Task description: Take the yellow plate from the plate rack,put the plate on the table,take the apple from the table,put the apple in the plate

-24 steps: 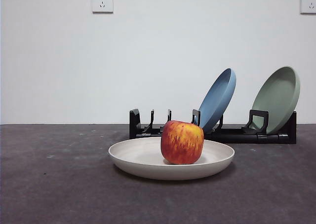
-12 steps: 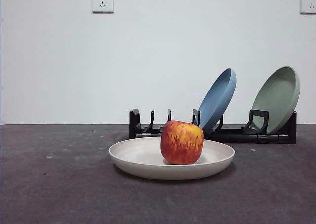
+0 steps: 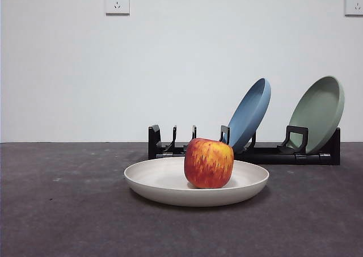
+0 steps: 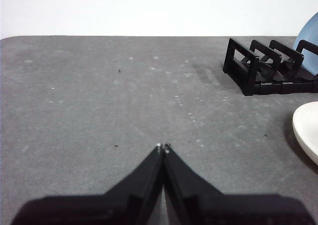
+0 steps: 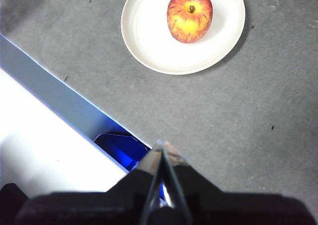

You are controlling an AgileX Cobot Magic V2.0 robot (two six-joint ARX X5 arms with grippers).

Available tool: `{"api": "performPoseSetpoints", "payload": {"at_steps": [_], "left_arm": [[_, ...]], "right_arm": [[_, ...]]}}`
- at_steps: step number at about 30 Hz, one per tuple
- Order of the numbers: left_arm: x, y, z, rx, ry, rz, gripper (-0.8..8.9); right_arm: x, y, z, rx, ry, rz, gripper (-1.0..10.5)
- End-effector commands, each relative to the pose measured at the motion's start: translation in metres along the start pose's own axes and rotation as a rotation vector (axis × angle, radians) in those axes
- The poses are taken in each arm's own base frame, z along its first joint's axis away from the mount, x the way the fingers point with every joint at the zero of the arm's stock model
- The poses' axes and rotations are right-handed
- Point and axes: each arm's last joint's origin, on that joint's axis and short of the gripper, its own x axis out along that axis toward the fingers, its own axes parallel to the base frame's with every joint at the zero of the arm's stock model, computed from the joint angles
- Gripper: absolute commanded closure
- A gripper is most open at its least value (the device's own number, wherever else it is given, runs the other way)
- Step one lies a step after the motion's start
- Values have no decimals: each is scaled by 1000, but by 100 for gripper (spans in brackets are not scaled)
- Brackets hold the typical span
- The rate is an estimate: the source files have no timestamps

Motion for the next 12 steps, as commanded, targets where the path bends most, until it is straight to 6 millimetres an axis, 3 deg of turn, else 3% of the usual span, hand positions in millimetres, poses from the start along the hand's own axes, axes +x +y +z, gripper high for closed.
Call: {"api": "performPoseSetpoints", "payload": {"at_steps": [1, 12], "left_arm": [[1, 0, -4, -7, 9, 2, 817], [1, 0, -4, -7, 9, 2, 817]], "right_arm": [[-1, 0, 0, 6, -7, 0, 946], [-5, -3, -1, -30, -39, -31, 946]]}}
